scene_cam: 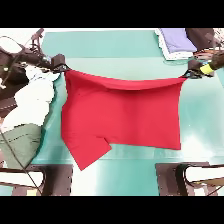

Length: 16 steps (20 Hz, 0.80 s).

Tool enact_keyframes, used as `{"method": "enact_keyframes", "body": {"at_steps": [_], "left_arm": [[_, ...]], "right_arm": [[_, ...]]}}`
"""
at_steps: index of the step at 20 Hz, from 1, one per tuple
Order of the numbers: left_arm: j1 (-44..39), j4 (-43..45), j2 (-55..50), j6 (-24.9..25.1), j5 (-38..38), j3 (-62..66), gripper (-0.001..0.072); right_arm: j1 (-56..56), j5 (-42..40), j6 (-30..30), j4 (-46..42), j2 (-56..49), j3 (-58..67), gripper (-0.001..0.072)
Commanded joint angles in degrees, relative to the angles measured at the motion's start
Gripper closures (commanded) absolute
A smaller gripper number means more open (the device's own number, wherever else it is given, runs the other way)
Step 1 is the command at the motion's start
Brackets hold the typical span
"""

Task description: Fold the shirts.

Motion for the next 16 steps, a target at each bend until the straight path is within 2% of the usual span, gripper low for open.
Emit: {"method": "enact_keyframes", "body": {"at_steps": [1,4,6,8,14,15,16], "left_arm": [[1.1,-0.1,-6.1,0.0,3.6,3.0,0.068],[3.9,-0.1,-6.0,2.8,-2.6,3.5,0.0679],[5.4,1.3,-6.1,5.1,-10.7,2.9,0.0679],[5.0,4.5,-6.1,6.4,-14.4,1.0,0.0679],[1.9,4.9,-6.1,6.4,-10.1,-10.4,0.0679],[1.4,5.2,-6.1,6.0,-9.1,-11.5,0.0677],[1.4,5.3,-6.1,4.2,-8.7,-11.9,0.0644]], "right_arm": [[1.4,-1.1,0.7,-1.1,-7.8,8.1,0.0697],[0.6,2.1,-0.8,-1.7,-8.5,10.4,0.0697],[0.3,3.2,-1.7,-1.8,-6.5,6.4,0.0697],[0.0,1.4,-2.3,-1.7,-3.5,-0.7,0.0697],[0.3,-6.1,-2.5,-1.5,1.9,-17.8,0.0695],[0.3,-7.4,-2.5,-1.0,2.7,-19.9,0.0665],[0.3,-8.1,-2.5,-1.0,3.4,-21.4,0.0473]]}}
